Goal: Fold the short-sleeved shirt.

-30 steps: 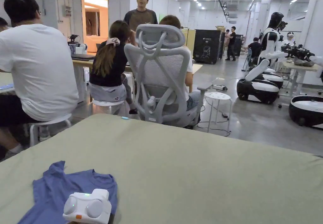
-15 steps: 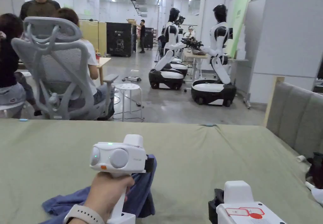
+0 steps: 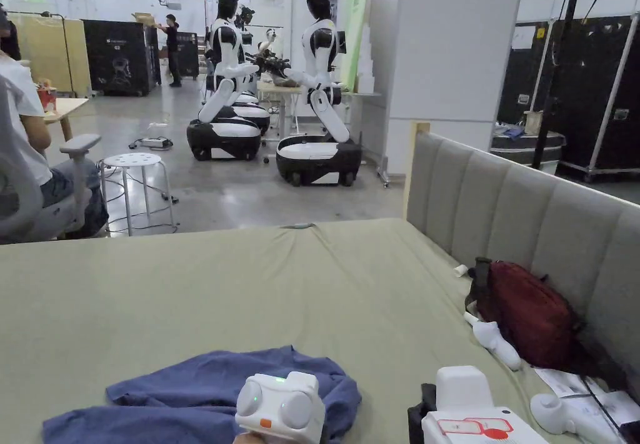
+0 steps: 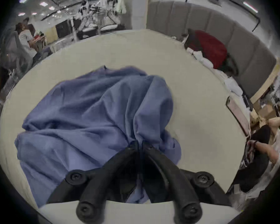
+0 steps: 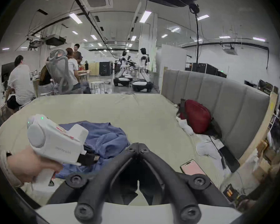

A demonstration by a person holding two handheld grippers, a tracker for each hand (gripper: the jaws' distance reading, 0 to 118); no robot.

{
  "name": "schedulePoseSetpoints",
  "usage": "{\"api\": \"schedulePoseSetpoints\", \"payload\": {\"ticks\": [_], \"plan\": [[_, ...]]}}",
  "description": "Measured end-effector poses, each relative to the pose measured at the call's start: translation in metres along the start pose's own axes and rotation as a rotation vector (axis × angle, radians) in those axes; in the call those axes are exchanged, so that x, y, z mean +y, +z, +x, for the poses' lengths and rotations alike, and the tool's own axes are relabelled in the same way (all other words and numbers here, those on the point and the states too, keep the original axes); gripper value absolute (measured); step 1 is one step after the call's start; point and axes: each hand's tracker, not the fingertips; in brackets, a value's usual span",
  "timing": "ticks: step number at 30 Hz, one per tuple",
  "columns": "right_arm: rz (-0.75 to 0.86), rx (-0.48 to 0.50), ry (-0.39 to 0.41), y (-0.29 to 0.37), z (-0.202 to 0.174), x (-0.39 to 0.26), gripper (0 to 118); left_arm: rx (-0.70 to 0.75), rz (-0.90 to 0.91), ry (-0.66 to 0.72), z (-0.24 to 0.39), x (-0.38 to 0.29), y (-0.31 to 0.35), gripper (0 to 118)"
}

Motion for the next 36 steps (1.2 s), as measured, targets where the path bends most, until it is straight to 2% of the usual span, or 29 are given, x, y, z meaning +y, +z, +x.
{"api": "schedulePoseSetpoints", "payload": {"ticks": [2,3,4,5,6,7,9,11,14,17,18,19,20,21,22,24,27,30,34,36], "plan": [[-0.005,0.011,0.003,-0.003,-0.002,0.000,0,-0.009,0.021,0.005,-0.008,0.000,0.006,3],[-0.009,0.018,0.007,-0.006,-0.004,0.000,0,-0.020,0.053,0.013,-0.010,0.001,0.013,8],[-0.010,0.025,0.009,-0.006,-0.006,0.001,0,-0.026,0.108,0.020,-0.013,0.001,0.022,22],[-0.007,0.036,0.010,-0.006,-0.009,0.001,0,-0.024,0.152,0.024,-0.016,0.002,0.031,50],[-0.004,0.053,0.012,-0.005,-0.013,0.002,0,-0.006,0.211,0.031,-0.019,0.000,0.046,50],[0.003,0.066,0.016,-0.004,-0.018,0.004,0,0.028,0.263,0.041,-0.022,-0.003,0.061,62],[0.007,0.083,0.019,-0.004,-0.030,0.005,0,0.052,0.346,0.015,-0.031,-0.010,0.092,99],[0.018,0.119,0.019,-0.002,-0.044,0.008,0,0.103,0.461,0.003,-0.043,-0.029,0.138,93],[0.036,0.155,0.027,0.000,-0.067,0.010,0,0.196,0.627,0.061,-0.070,-0.073,0.203,93],[0.047,0.182,0.032,0.000,-0.089,0.010,0,0.300,0.648,0.098,-0.100,-0.118,0.239,91],[0.048,0.197,0.033,0.002,-0.098,0.010,0,0.339,0.656,0.128,-0.111,-0.137,0.250,77],[0.050,0.210,0.035,0.002,-0.104,0.009,0,0.362,0.653,0.153,-0.119,-0.151,0.256,48],[0.050,0.214,0.038,0.002,-0.110,0.009,0,0.390,0.650,0.177,-0.127,-0.164,0.259,11],[0.051,0.218,0.046,0.003,-0.117,0.008,0,0.418,0.632,0.187,-0.133,-0.174,0.258,0],[0.050,0.229,0.056,0.003,-0.123,0.008,0,0.434,0.633,0.207,-0.142,-0.184,0.261,0],[0.046,0.242,0.068,0.002,-0.130,0.006,0,0.361,0.581,0.252,-0.159,-0.192,0.264,0],[0.039,0.247,0.080,0.000,-0.135,0.004,0,0.426,0.519,0.250,-0.185,-0.182,0.261,0],[0.032,0.250,0.090,-0.005,-0.136,0.004,0,0.424,0.406,0.303,-0.231,-0.144,0.248,0],[0.017,0.249,0.092,-0.017,-0.133,0.003,0,0.341,0.180,0.312,-0.291,-0.080,0.196,0],[0.008,0.243,0.090,-0.026,-0.130,0.000,0,0.283,0.088,0.368,-0.320,-0.056,0.163,0]]}}
